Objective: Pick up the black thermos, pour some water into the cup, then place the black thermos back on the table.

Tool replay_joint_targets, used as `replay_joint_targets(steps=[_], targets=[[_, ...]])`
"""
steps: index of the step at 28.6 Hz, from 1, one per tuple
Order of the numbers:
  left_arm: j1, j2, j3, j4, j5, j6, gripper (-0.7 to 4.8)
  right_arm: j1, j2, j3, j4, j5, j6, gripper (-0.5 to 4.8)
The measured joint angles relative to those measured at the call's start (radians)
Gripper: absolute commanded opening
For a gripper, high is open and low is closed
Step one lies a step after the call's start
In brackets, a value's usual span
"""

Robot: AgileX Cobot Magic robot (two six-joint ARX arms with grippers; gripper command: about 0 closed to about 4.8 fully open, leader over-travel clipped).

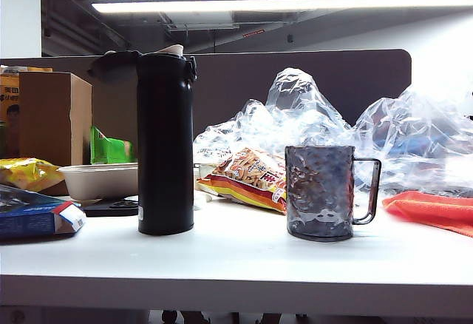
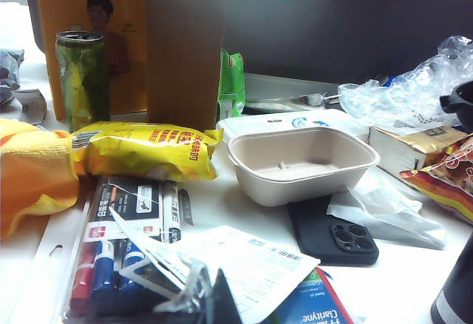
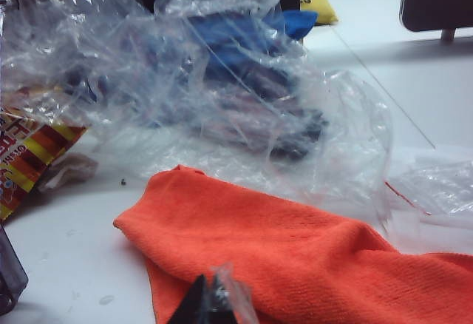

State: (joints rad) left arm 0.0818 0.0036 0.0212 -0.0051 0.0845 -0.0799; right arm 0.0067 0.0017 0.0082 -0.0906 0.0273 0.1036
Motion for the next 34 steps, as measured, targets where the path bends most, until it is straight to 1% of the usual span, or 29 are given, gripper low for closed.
replay_joint_targets(steps=[2, 5, 6, 7, 8, 9, 10, 12, 14, 16, 18, 21, 24, 27, 31, 33, 34], targets=[[0.0, 0.0, 0.0, -0.007, 0.0, 0.0, -0.05, 0.0, 0.0, 0.0, 0.0, 0.0, 0.0, -0.05], [0.0, 0.0, 0.0, -0.013, 0.0, 0.0, -0.05, 0.0, 0.0, 0.0, -0.005, 0.026, -0.02, -0.05], [0.0, 0.0, 0.0, -0.013, -0.001, 0.0, -0.05, 0.0, 0.0, 0.0, -0.005, 0.026, -0.021, 0.24], [0.0, 0.0, 0.0, -0.013, -0.001, 0.0, 0.04, 0.0, 0.0, 0.0, -0.005, 0.022, -0.021, 0.95], [0.0, 0.0, 0.0, -0.013, -0.001, -0.001, 1.87, 0.001, 0.0, 0.001, -0.005, 0.021, -0.021, 3.99], [0.0, 0.0, 0.0, -0.013, -0.001, -0.021, 3.47, 0.002, 0.0, 0.009, -0.016, 0.01, 0.018, 4.79], [0.0, 0.0, 0.0, -0.013, -0.002, -0.04, 4.79, 0.002, 0.002, 0.025, -0.032, -0.008, 0.06, 4.79], [-0.001, 0.0, 0.001, -0.009, 0.0, -0.126, 4.79, 0.003, 0.005, 0.085, -0.085, -0.057, 0.101, 4.79], [-0.002, 0.0, 0.013, -0.011, 0.005, -0.209, 4.79, 0.009, 0.005, 0.153, -0.101, -0.105, 0.121, 4.79], [-0.002, 0.0, 0.04, -0.014, 0.037, -0.259, 4.79, 0.023, 0.005, 0.209, -0.103, -0.138, 0.129, 4.79], [-0.002, 0.0, 0.088, -0.009, 0.1, -0.282, 4.79, 0.041, 0.009, 0.292, -0.114, -0.164, 0.128, 4.79], [-0.002, 0.002, 0.147, 0.005, 0.171, -0.288, 4.79, 0.064, 0.062, 0.419, -0.118, -0.181, 0.126, 4.79], [-0.003, 0.019, 0.216, 0.005, 0.228, -0.288, 4.79, 0.089, 0.171, 0.549, -0.15, -0.19, 0.081, 4.79], [-0.004, 0.062, 0.28, 0.009, 0.231, -0.288, 4.79, 0.109, 0.322, 0.668, -0.175, -0.248, 0.062, 4.79], [-0.025, 0.159, 0.351, 0.008, 0.246, -0.288, 4.79, 0.127, 0.475, 0.78, -0.173, -0.276, 0.054, 4.79], [-0.048, 0.214, 0.386, 0.008, 0.249, -0.268, 4.79, 0.141, 0.548, 0.825, -0.148, -0.294, 0.053, 4.79], [-0.065, 0.242, 0.403, 0.009, 0.25, -0.245, 4.79, 0.151, 0.575, 0.838, -0.135, -0.307, 0.053, 4.79]])
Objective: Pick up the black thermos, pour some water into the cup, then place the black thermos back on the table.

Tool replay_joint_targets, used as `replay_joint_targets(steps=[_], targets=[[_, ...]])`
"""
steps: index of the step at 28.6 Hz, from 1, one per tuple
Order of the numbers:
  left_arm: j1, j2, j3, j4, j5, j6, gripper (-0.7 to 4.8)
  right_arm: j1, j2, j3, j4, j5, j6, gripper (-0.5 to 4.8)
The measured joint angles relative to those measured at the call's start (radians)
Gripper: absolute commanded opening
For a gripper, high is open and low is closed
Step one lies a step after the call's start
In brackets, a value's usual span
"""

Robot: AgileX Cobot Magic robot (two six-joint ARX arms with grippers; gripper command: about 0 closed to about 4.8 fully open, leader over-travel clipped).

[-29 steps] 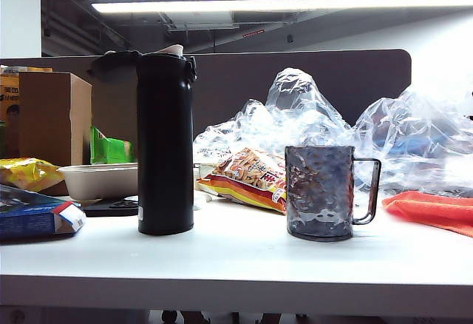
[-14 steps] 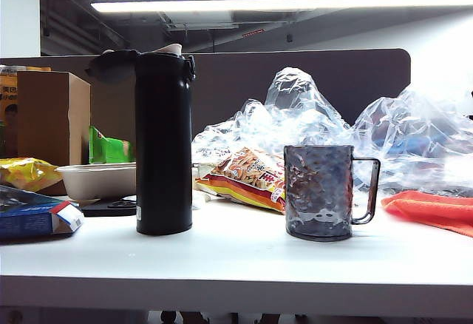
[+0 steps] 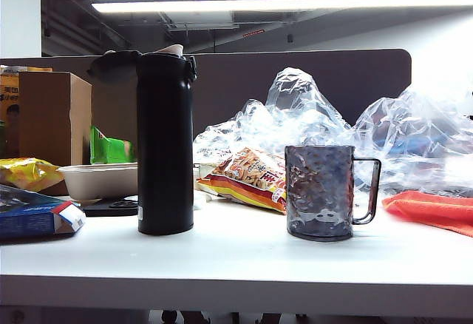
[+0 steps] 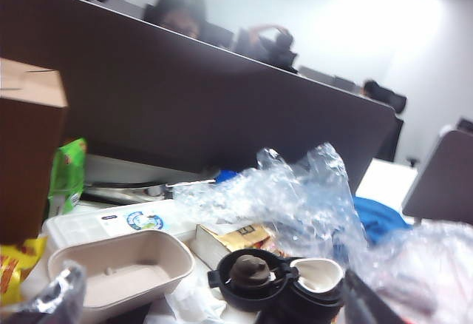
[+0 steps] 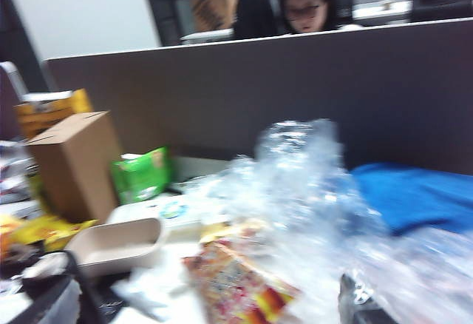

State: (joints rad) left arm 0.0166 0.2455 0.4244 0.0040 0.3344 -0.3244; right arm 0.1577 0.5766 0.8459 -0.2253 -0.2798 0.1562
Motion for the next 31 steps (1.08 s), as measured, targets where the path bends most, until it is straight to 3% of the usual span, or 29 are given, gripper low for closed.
replay_joint_targets(steps=[5, 10, 18, 26, 31], targets=[[-0.132, 0.152, 0.049, 0.011, -0.001, 0.098, 4.79, 0.101, 0.103, 0.01, 0.09, -0.069, 0.005, 4.79], [-0.308, 0.293, 0.048, 0.003, -0.027, 0.177, 4.79, 0.247, 0.164, 0.01, 0.116, -0.014, -0.016, 4.79], [-0.534, 0.518, 0.048, 0.008, -0.304, 0.216, 4.79, 0.491, 0.263, 0.01, 0.12, 0.172, -0.049, 4.79], [-0.575, 0.786, 0.047, 0.245, -0.337, 0.216, 4.79, 0.582, 0.367, 0.005, 0.118, 0.263, -0.053, 4.79], [-0.575, 0.917, 0.048, 0.401, -0.354, 0.216, 4.79, 0.585, 0.369, 0.006, 0.13, 0.296, -0.053, 4.79]])
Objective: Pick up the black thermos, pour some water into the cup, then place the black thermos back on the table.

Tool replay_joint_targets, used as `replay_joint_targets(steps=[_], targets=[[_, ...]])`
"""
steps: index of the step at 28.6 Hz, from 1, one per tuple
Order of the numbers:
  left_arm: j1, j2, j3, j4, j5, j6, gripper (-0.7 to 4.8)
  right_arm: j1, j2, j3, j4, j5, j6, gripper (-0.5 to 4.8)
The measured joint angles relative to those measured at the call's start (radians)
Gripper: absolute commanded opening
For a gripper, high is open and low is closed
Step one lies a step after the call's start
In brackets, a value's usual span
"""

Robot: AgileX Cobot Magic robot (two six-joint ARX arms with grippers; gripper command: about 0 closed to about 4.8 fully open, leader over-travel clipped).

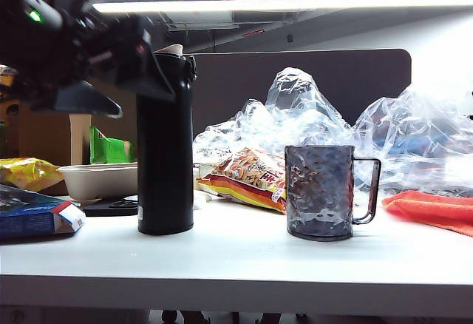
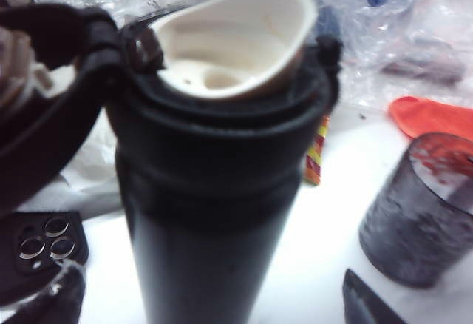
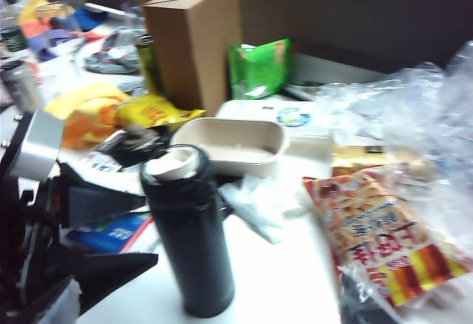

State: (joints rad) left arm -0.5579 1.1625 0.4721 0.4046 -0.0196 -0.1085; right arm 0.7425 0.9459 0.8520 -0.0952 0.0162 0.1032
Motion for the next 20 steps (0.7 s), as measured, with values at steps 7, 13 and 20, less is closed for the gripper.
replay_joint_targets(steps=[7, 13, 20], targets=[[0.0, 0.182, 0.0, 0.118, -0.004, 0.0, 4.79, 0.0, 0.0, 0.0, 0.0, 0.01, -0.004, 4.79], [0.0, 0.249, 0.0, 0.274, -0.004, 0.0, 4.79, 0.0, 0.0, 0.0, 0.0, 0.01, -0.004, 4.79], [0.0, 0.277, 0.0, 0.331, -0.037, 0.0, 4.79, 0.0, -0.007, 0.0, -0.008, 0.01, -0.004, 4.79]])
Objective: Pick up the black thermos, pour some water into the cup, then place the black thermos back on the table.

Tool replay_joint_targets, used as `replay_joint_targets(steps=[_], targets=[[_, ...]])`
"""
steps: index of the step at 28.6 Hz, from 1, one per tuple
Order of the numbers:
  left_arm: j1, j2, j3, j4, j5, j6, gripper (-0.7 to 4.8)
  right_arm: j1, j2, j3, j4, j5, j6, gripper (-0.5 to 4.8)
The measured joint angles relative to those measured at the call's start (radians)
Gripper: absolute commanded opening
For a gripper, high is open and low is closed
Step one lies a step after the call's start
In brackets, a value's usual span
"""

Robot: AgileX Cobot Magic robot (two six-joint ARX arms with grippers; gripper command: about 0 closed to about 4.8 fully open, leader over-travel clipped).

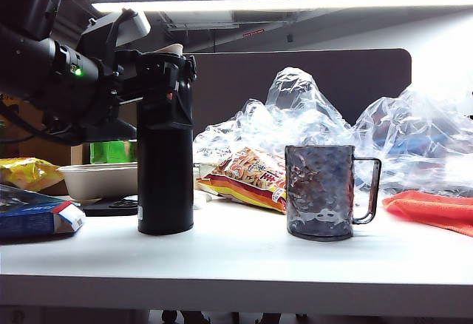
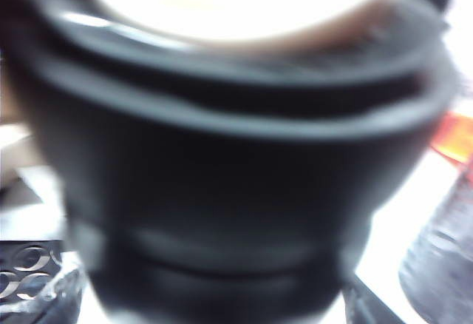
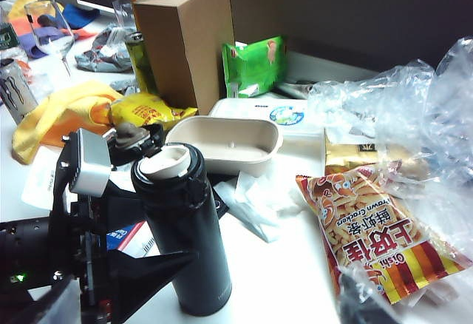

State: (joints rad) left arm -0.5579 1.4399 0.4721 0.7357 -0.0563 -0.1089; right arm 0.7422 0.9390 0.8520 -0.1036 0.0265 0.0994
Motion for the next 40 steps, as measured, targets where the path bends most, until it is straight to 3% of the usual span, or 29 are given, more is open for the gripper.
replay_joint_targets(steps=[5, 17, 18, 20, 22, 27, 30, 32, 37, 38, 39, 40], targets=[[0.001, 0.05, 0.0, 0.124, -0.016, 0.0, 4.79, 0.0, -0.005, 0.0, -0.009, 0.0, 0.0, 4.79], [0.0, 0.117, 0.027, 0.228, 0.021, 0.0, 4.79, 0.0, -0.004, 0.0, -0.037, 0.0, 0.0, 4.79], [0.0, 0.117, 0.027, 0.224, 0.029, 0.0, 3.4, 0.0, -0.004, 0.0, -0.042, 0.0, 0.0, 4.79], [0.001, 0.117, 0.027, 0.222, 0.041, 0.001, 1.78, 0.0, -0.004, 0.0, -0.045, 0.0, 0.0, 4.79], [0.002, 0.117, 0.027, 0.225, 0.047, 0.002, 0.81, 0.0, -0.004, 0.0, -0.045, 0.0, 0.0, 4.79], [0.001, 0.117, 0.027, 0.226, 0.068, 0.006, 0.5, 0.0, -0.005, 0.0, -0.045, 0.0, 0.0, 4.79], [0.001, 0.117, 0.027, 0.226, 0.068, 0.006, -0.05, 0.0, -0.005, 0.0, -0.045, 0.0, 0.0, 4.79], [0.001, 0.117, 0.027, 0.227, 0.07, 0.016, -0.06, 0.0, -0.005, 0.0, -0.045, 0.0, 0.0, 4.79], [-0.002, 0.108, 0.025, 0.219, 0.088, 0.126, -0.06, 0.0, -0.005, 0.0, -0.079, 0.056, -0.081, 4.79], [-0.002, 0.101, 0.025, 0.21, 0.09, 0.141, -0.06, 0.0, -0.005, 0.0, -0.095, 0.079, -0.089, 4.32], [-0.002, 0.092, 0.025, 0.197, 0.09, 0.153, -0.06, -0.001, -0.005, 0.0, -0.118, 0.097, -0.093, 3.18], [-0.002, 0.084, 0.027, 0.182, 0.09, 0.162, -0.06, -0.002, -0.005, 0.0, -0.136, 0.105, -0.094, 1.66]])
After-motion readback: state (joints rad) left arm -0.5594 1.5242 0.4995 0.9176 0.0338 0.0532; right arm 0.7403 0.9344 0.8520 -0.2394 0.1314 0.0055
